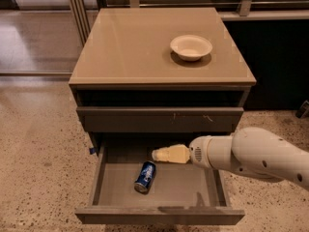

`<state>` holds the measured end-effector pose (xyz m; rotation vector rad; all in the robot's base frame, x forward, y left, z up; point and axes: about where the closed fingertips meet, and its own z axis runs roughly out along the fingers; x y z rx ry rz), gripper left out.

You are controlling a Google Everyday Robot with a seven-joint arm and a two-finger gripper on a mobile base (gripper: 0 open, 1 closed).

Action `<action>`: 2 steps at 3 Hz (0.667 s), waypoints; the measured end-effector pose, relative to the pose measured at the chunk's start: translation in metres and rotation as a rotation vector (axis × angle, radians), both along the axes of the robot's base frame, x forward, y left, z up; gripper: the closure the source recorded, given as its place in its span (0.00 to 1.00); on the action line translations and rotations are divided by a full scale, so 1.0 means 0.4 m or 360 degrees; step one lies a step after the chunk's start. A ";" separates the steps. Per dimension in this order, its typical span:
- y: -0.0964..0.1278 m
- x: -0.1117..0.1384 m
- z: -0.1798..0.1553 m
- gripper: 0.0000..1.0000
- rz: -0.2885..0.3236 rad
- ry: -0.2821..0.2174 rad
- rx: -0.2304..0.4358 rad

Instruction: Pick pepsi can from middle drawer and place on counter

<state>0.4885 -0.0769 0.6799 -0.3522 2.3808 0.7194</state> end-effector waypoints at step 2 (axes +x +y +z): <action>0.119 0.011 -0.178 0.00 -0.0020 -0.0062 0.0054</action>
Offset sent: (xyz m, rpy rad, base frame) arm 0.0115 0.0736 -0.1070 0.0395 -0.0896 -0.0398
